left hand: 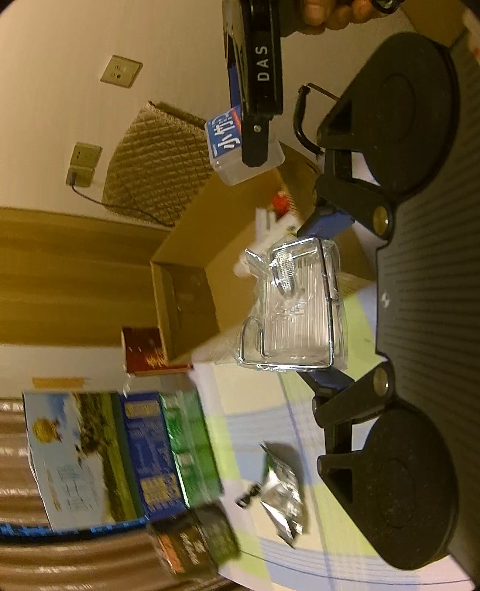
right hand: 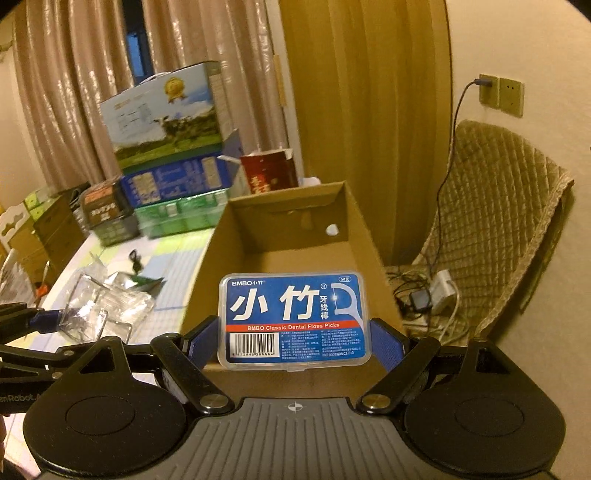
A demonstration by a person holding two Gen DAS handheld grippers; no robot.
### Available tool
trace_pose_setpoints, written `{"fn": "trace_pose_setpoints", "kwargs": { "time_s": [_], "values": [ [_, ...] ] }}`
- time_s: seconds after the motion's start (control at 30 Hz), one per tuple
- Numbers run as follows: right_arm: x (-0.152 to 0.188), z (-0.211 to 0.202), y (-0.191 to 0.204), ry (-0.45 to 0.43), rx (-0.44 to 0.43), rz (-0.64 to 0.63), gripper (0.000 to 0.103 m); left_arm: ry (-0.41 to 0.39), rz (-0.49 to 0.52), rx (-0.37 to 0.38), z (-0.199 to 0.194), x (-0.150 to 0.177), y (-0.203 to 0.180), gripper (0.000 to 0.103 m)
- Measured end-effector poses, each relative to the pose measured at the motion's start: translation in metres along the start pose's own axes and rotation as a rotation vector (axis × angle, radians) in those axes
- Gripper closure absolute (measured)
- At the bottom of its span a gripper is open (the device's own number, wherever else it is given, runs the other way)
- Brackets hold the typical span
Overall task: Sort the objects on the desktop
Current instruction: 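Grasp the wrapped wire rack with the left tool while the right tool carries the floss box, then drop the wire rack into the box with the left tool while the right releases the floss box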
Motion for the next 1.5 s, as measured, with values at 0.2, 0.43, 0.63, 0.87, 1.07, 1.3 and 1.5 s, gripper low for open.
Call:
{"fn": "trace_pose_setpoints", "kwargs": {
  "time_s": [0.2, 0.43, 0.63, 0.87, 1.07, 1.3, 1.5],
  "values": [
    [-0.016, 0.016, -0.026, 0.007, 0.018, 0.018, 0.020, -0.003, 0.024, 0.047, 0.030, -0.024, -0.021, 0.037],
    [-0.024, 0.032, -0.046, 0.014, 0.034, 0.038, 0.020, 0.026, 0.060, 0.089, 0.066, -0.032, -0.042, 0.037],
    [-0.027, 0.040, -0.056, 0.019, 0.044, 0.048, 0.020, 0.044, 0.067, 0.123, 0.085, -0.033, -0.054, 0.037],
    [-0.028, 0.043, -0.061, 0.023, 0.052, 0.048, 0.020, 0.021, 0.084, 0.115, 0.100, -0.042, -0.059, 0.030],
    [-0.026, 0.047, -0.058, 0.031, 0.037, 0.046, 0.020, 0.003, 0.068, 0.101, 0.094, -0.050, -0.044, 0.029],
    [-0.029, 0.061, -0.043, 0.052, -0.039, 0.053, 0.020, 0.003, 0.034, 0.073, 0.083, -0.047, -0.020, 0.029],
    [-0.034, 0.050, -0.043, -0.001, -0.039, 0.098, 0.013, 0.004, 0.009, 0.050, 0.075, -0.040, -0.003, 0.029]
  ]
}}
Point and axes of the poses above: each gripper's, at about its wrist camera, not at the fingertips, and z roughly the way its jaws point, y to its left, x to its underside, the point moved 7 cm from there along z, roughly the way its jaws point, and after that the axes turned 10 degrees about -x, right-handed, at the moved point
